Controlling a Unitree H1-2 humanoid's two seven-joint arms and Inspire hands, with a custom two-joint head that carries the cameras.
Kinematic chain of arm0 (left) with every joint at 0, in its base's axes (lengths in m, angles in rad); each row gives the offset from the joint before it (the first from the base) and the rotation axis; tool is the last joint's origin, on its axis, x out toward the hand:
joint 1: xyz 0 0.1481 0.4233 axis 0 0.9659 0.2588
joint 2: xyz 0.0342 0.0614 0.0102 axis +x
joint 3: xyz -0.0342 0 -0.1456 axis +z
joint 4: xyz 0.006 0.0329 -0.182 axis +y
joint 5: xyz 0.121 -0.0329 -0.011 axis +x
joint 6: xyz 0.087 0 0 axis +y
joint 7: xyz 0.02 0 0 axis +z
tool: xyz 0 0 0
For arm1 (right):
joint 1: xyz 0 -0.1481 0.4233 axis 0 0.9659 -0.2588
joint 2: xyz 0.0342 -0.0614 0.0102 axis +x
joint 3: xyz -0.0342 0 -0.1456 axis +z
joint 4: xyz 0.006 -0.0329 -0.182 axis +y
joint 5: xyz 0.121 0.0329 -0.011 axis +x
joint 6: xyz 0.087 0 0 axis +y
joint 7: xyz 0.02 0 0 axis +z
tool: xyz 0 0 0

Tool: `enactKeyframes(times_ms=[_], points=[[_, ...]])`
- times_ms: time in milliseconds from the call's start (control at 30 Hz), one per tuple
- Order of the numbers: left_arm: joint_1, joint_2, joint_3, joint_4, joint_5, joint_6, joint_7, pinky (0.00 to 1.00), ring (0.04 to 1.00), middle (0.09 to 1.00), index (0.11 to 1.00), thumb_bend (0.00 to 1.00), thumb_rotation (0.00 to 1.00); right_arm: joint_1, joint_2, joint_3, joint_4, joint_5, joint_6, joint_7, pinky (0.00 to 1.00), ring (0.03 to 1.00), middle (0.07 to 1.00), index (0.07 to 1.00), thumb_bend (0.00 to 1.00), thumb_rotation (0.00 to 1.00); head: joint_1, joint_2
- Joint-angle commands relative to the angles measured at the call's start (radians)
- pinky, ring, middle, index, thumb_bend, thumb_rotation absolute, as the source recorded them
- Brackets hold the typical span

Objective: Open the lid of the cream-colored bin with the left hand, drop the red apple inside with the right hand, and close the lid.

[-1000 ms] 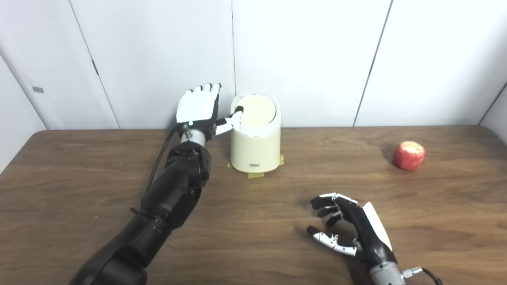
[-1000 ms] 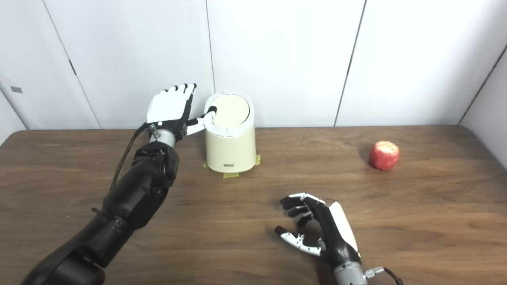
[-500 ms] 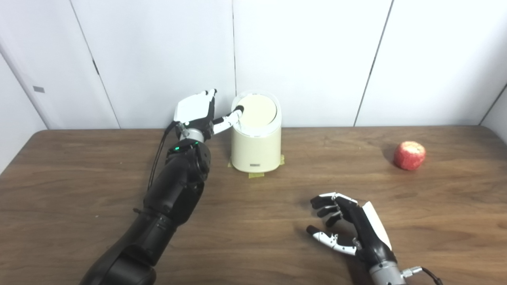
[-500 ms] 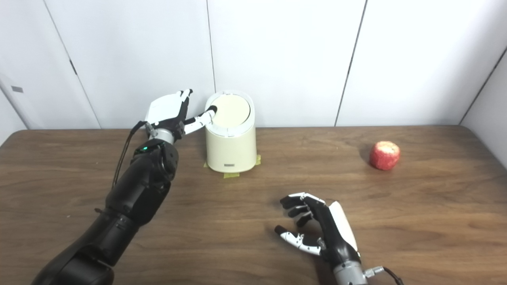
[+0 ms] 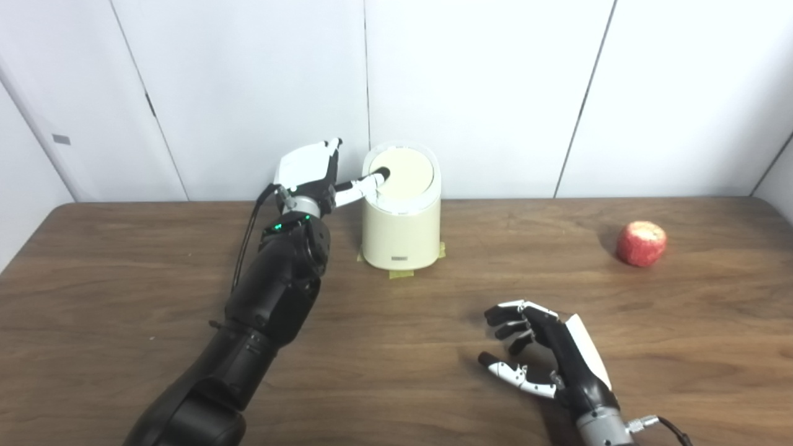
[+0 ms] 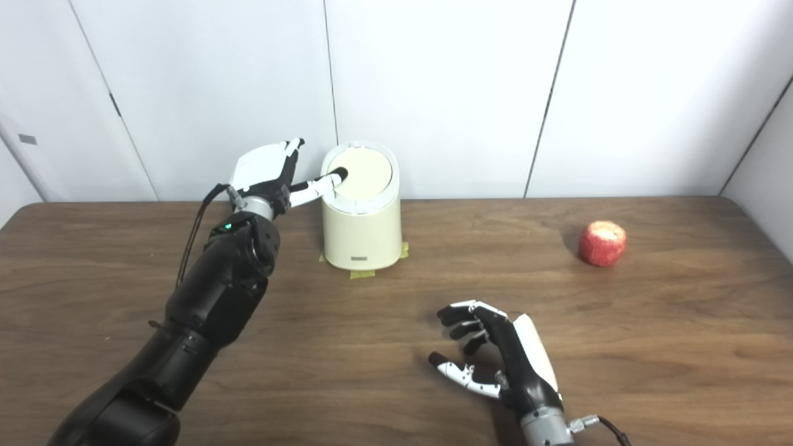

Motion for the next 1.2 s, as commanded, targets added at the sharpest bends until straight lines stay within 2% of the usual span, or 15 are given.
enactKeyframes(times_ms=[0,533,733,1167], points=[[-0.054,-0.004,-0.007,-0.041,0.016,0.001,-0.003,1.00,1.000,1.000,1.000,0.96,0.96,-0.022,0.007,0.010,-0.004,0.003,-0.015,0.011,0.47,0.587,0.640,0.624,0.33,0.02,-0.003,0.001],[-0.067,-0.012,-0.033,-0.038,0.056,0.001,-0.030,1.00,1.000,1.000,1.000,0.96,0.94,-0.021,0.008,0.013,-0.005,-0.004,-0.012,0.009,0.47,0.585,0.639,0.622,0.33,0.02,-0.006,0.001],[-0.064,-0.017,-0.016,-0.029,0.067,0.002,-0.041,1.00,1.000,1.000,1.000,0.86,0.88,-0.021,0.011,0.013,-0.004,-0.001,-0.016,0.007,0.46,0.570,0.627,0.618,0.34,0.00,-0.007,0.001],[-0.075,-0.006,-0.017,0.012,0.083,0.001,-0.030,1.00,1.000,1.000,1.000,0.72,0.99,-0.021,0.003,0.015,-0.010,-0.011,-0.006,0.015,0.45,0.566,0.625,0.615,0.33,0.00,-0.005,0.002]])
